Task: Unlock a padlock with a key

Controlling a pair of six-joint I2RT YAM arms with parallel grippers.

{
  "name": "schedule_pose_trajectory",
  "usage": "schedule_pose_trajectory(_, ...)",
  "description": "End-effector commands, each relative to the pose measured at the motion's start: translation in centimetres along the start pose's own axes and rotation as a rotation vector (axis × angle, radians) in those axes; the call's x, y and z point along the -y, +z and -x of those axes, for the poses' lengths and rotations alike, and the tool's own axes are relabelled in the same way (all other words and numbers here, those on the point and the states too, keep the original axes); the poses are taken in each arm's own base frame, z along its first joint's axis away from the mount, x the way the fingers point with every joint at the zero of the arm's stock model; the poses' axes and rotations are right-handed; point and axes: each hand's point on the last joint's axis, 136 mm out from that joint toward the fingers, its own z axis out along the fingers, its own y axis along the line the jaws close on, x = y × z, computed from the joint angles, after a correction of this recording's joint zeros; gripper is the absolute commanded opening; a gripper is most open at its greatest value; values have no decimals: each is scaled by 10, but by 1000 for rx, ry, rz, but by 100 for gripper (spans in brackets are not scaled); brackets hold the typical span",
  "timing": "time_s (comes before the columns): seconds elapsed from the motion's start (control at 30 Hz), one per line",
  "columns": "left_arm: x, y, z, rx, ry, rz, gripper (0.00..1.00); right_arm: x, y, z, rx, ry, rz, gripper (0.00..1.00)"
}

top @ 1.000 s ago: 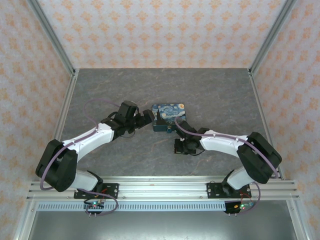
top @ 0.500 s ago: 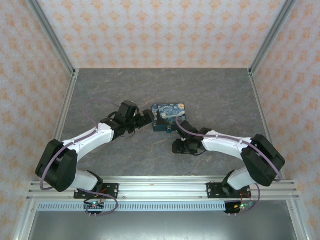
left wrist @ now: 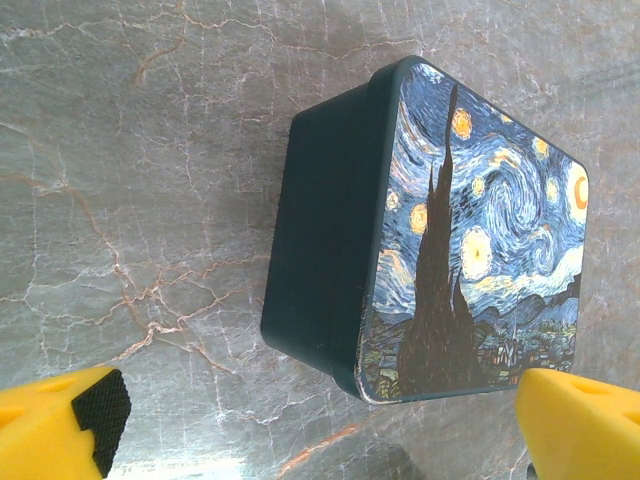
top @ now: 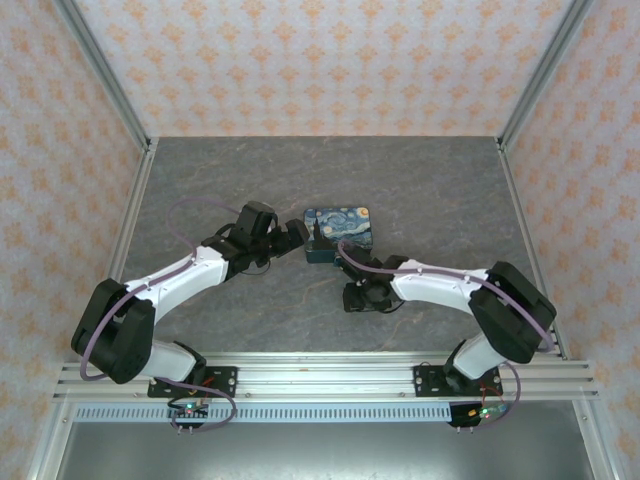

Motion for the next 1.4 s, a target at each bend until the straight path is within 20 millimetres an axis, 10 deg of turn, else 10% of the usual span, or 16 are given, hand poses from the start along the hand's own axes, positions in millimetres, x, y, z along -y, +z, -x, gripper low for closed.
schedule_pose_trajectory(0.0,8,-2,5,21,-5,-13,100,-3,5,-1,-6,-8,-28,45)
schedule_pose_trajectory(0.57,8,-2,5,22,-5,-14,100,4,5,-2,-4,-34,-85,6)
schedule_pose_trajectory(0.8,9,-2,6,23,-8,-20,100,0,-5,5,37,32,-49,51)
schedule_pose_trajectory(1.37,9,0,6,24,-7,-23,100,-9,6,2,-8,23,-53,53)
